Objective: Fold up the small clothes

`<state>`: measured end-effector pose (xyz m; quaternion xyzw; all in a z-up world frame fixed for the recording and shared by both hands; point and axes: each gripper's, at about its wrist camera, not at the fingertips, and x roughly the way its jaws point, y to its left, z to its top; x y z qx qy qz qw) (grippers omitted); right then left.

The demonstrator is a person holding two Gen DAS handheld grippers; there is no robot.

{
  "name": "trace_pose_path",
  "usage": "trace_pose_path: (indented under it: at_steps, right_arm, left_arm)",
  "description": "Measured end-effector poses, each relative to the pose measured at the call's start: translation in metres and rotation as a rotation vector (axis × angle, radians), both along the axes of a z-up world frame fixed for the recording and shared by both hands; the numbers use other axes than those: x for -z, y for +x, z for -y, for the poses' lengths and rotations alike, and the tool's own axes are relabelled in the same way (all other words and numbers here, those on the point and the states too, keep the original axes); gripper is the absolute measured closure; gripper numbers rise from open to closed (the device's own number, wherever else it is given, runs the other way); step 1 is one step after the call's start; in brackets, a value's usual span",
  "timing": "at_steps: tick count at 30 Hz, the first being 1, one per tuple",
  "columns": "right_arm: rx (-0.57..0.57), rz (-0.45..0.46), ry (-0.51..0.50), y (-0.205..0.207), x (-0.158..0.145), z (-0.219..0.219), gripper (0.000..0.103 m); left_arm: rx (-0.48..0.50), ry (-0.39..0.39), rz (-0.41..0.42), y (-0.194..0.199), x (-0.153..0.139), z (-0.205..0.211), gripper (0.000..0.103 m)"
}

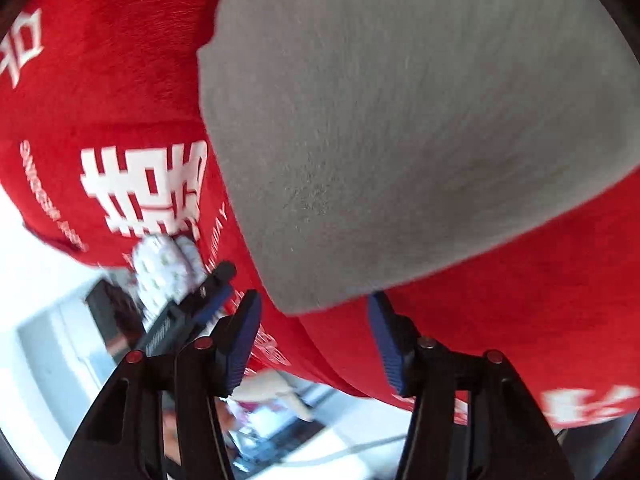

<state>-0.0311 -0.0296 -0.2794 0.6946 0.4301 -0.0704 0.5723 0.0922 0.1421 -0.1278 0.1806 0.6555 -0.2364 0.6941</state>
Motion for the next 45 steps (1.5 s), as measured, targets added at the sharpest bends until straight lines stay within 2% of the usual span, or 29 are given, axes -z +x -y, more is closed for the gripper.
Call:
trace_pose_path:
  at_steps: [2, 3, 5, 8, 10, 14, 15, 18, 19, 21, 22, 24, 26, 29, 30, 32, 36, 43, 45]
  right_arm:
    - [0.056, 0.016, 0.039, 0.004, 0.007, -0.005, 0.044]
    - [0.083, 0.028, 0.053, 0.006, 0.008, -0.006, 0.059]
    - [0.091, 0.053, 0.053, 0.012, 0.002, -0.005, 0.095]
    - [-0.029, 0.036, -0.066, 0.029, -0.021, -0.007, 0.095]
    - [-0.123, -0.021, -0.133, 0.034, -0.025, -0.013, 0.096]
    - [-0.149, -0.115, -0.123, 0.029, -0.004, -0.022, 0.095]
    - [-0.143, -0.111, -0.105, 0.029, -0.003, -0.023, 0.091]
    - [-0.218, -0.122, -0.069, 0.029, -0.012, -0.022, 0.090]
    - [-0.250, -0.101, -0.075, 0.029, -0.022, -0.021, 0.090]
    - [-0.292, -0.049, -0.141, 0.030, -0.045, -0.016, 0.090]
    - [-0.304, -0.028, -0.213, 0.029, -0.061, -0.008, 0.090]
    - [-0.290, -0.037, -0.356, 0.027, -0.083, 0.015, 0.090]
    - [-0.239, -0.074, -0.455, 0.023, -0.091, 0.046, 0.090]
    - [-0.198, -0.129, -0.503, 0.019, -0.082, 0.080, 0.090]
    - [-0.201, -0.160, -0.513, 0.020, -0.077, 0.089, 0.090]
    - [-0.217, -0.243, -0.518, 0.017, -0.063, 0.099, 0.090]
    - [-0.221, -0.256, -0.524, 0.003, -0.063, 0.101, 0.090]
    - [-0.230, -0.240, -0.532, -0.007, -0.081, 0.086, 0.090]
    - [-0.237, -0.232, -0.527, -0.006, -0.083, 0.083, 0.079]
  left_arm:
    - [0.007, -0.007, -0.001, 0.000, 0.000, -0.001, 0.023]
    - [0.014, -0.012, -0.004, 0.000, 0.000, -0.001, 0.023]
    - [0.021, -0.020, -0.004, 0.000, -0.002, -0.002, 0.023]
    - [0.035, -0.034, 0.003, -0.002, -0.006, -0.002, 0.023]
    - [0.050, -0.033, 0.003, -0.004, -0.005, 0.000, 0.023]
    - [0.063, -0.027, 0.007, -0.006, -0.003, 0.009, 0.023]
    - [0.069, -0.043, 0.016, -0.005, -0.006, 0.013, 0.023]
    - [0.087, -0.073, 0.035, 0.002, -0.011, 0.031, 0.023]
    - [0.092, -0.083, 0.040, 0.004, -0.012, 0.038, 0.023]
    - [0.104, -0.100, 0.061, 0.011, -0.012, 0.055, 0.023]
    - [0.108, -0.102, 0.064, 0.014, -0.011, 0.061, 0.023]
    - [0.113, -0.108, 0.067, 0.021, -0.006, 0.080, 0.023]
    - [0.116, -0.103, 0.079, 0.025, 0.002, 0.093, 0.023]
    - [0.127, -0.021, 0.101, 0.034, 0.026, 0.106, 0.023]
    - [0.118, -0.005, 0.084, 0.038, 0.034, 0.104, 0.022]
    - [0.083, -0.029, 0.053, 0.045, 0.035, 0.096, 0.020]
    - [0.070, 0.024, 0.078, 0.053, 0.030, 0.079, 0.020]
    - [0.051, 0.027, 0.068, 0.057, 0.020, 0.063, 0.020]
    - [0.052, 0.027, 0.066, 0.057, 0.019, 0.063, 0.020]
